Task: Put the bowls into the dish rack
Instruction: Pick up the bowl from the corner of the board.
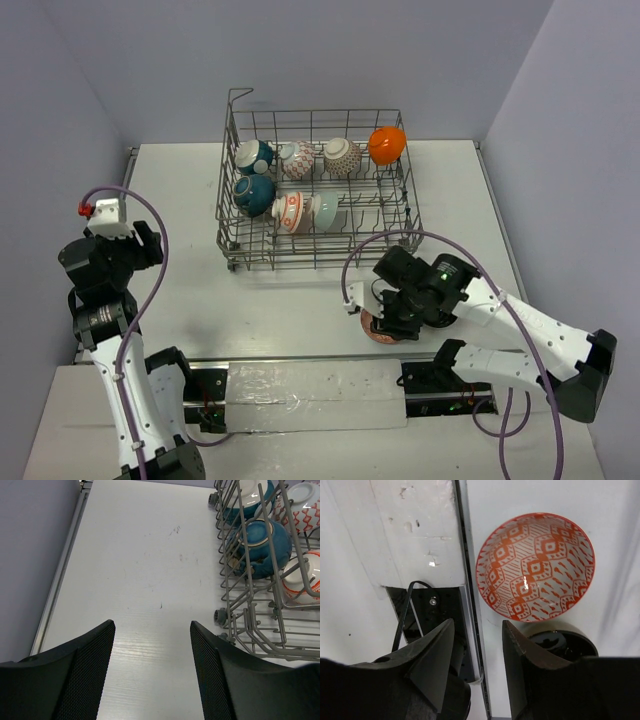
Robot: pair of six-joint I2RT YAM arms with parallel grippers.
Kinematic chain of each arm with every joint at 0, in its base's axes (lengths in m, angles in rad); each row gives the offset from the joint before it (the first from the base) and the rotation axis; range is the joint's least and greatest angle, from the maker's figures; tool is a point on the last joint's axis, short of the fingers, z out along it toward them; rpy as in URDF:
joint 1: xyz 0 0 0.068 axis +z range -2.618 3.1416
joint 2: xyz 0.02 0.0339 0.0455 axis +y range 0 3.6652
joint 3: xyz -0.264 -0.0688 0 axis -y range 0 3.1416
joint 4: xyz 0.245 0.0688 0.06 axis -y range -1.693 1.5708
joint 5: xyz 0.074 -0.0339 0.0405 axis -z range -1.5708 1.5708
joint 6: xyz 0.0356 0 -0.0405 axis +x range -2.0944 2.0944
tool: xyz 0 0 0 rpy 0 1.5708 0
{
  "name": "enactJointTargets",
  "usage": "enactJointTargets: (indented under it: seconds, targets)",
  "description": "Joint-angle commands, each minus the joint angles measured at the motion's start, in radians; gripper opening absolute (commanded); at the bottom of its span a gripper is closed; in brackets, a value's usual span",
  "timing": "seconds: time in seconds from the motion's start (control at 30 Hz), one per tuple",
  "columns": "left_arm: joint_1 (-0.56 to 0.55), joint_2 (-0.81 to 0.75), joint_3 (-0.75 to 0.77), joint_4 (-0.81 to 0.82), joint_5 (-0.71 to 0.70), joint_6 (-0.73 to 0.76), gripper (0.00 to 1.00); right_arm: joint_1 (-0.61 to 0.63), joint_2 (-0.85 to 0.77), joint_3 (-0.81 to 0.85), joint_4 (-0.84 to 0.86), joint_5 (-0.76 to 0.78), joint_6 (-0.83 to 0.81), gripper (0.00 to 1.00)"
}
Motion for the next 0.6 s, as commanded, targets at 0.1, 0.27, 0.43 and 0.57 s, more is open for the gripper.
enactJointTargets:
  seconds: [0.1,0.27,0.43,0.57]
  targets:
    - [0.03,-0.024,-0.019,0.019,0.052,-0.008,0.68,0.105,0.047,-0.011,0.078,-0.013,0.054,0.5]
    - [0.032,-0.012,-0.024,0.02,0.055,-0.002,0.68,0.137,0.07,-0.026,0.09,-0.032,0.05,0.5]
    - [0.032,-0.01,-0.027,0.02,0.05,0.003,0.68,0.171,0.105,-0.083,0.142,0.009,0.051,0.5]
    - [0.032,-0.012,-0.028,0.019,0.053,0.003,0.68,0.174,0.135,-0.083,0.156,0.026,0.048,0.5]
